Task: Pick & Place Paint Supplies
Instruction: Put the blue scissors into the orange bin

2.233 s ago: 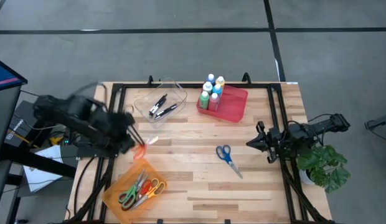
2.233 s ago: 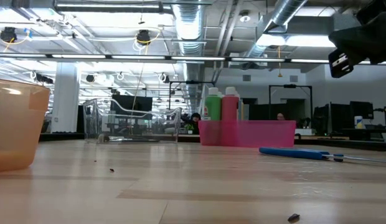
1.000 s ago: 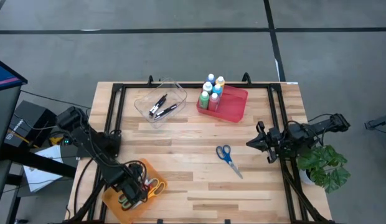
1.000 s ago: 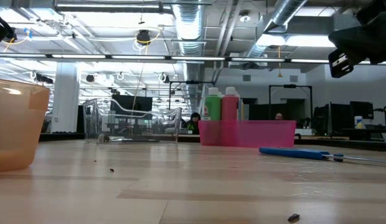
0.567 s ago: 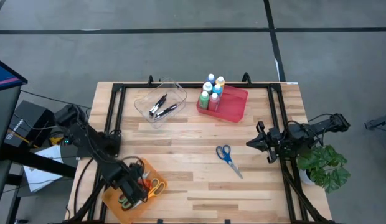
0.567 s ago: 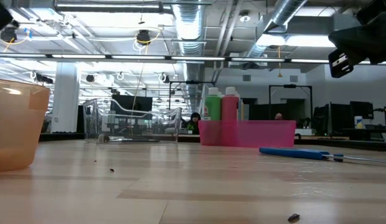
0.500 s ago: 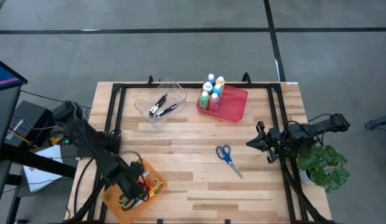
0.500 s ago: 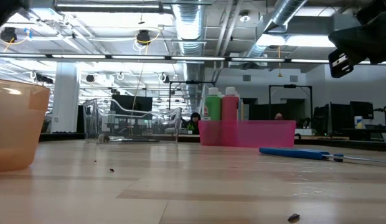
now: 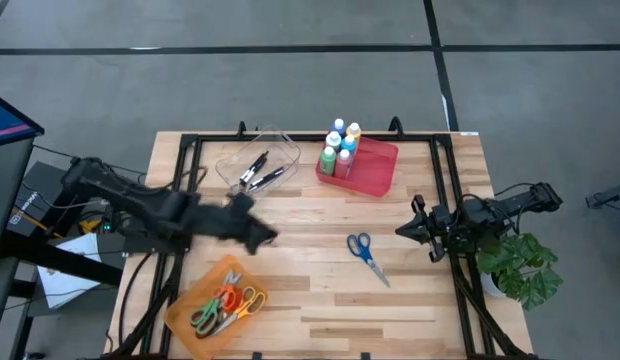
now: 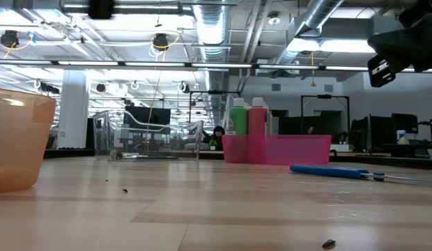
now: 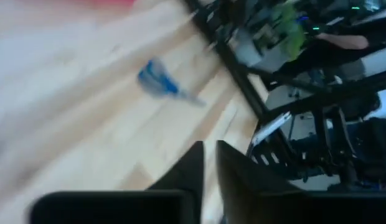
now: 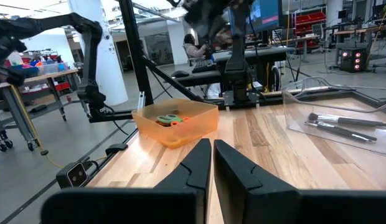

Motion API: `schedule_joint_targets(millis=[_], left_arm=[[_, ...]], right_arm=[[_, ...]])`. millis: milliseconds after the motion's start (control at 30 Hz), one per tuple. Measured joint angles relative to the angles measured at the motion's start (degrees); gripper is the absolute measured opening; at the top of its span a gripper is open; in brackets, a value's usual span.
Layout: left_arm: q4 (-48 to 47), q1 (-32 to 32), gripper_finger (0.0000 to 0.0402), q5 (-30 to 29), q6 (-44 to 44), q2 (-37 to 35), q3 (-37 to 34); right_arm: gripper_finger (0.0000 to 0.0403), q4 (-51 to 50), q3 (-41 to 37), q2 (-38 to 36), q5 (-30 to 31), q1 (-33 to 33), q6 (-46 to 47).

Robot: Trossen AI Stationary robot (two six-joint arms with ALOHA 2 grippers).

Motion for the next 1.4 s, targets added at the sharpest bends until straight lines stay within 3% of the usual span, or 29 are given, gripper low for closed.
schedule_joint_targets(millis=[100, 233, 367, 533, 833, 967, 1067, 1133, 1200, 1300, 1400], left_arm=[[10.0, 8.4, 0.0008, 7.1, 10.7, 5.1, 0.0], [17.0, 15.1, 0.0002, 15.0, 14.9, 11.7, 0.0], [16.6, 17.3, 0.0001, 21.1, 15.0, 14.9, -0.1], [16.6, 16.9, 0.0, 22.7, 15.0, 14.5, -0.1], [15.5, 16.9, 0.0001, 22.5, 14.9, 8.6, -0.1], [14.3, 16.9, 0.0001, 22.1, 14.9, 6.5, -0.1], [14.5, 16.9, 0.0001, 21.3, 14.9, 5.1, -0.1], [14.2, 16.9, 0.0001, 20.9, 14.9, 4.7, -0.1], [14.2, 16.9, 0.0001, 20.6, 14.9, 4.5, -0.1], [14.1, 16.9, 0.0001, 20.6, 14.9, 4.4, -0.1], [14.0, 16.9, 0.0001, 20.6, 14.9, 4.5, -0.1]], right_arm=[[0.0017, 0.0, 0.0, 0.0, 0.0, 0.0, 0.0], [0.0017, 0.0, 0.0, 0.0, 0.0, 0.0, 0.0], [0.0016, 0.0, 0.0, 0.0, 0.0, 0.0, -0.3], [0.0016, 0.5, 0.0, 0.0, 0.0, 0.0, -5.7], [0.0017, 16.1, 0.0, 0.0, 6.1, -1.0, 31.0], [0.0017, 19.5, 0.8, 0.0, 9.4, -1.9, 34.0], [0.0018, 18.8, 5.7, 0.5, 9.1, -2.6, 34.3], [0.0022, 10.6, 11.6, 2.5, 9.1, -3.3, 34.3], [0.0025, -7.0, 19.3, 7.5, 10.0, -4.0, 35.4], [0.0028, -31.1, 31.0, 20.3, 11.4, -5.4, 41.7], [0.0033, -47.2, 39.6, 34.0, 8.8, -6.7, 44.8]])
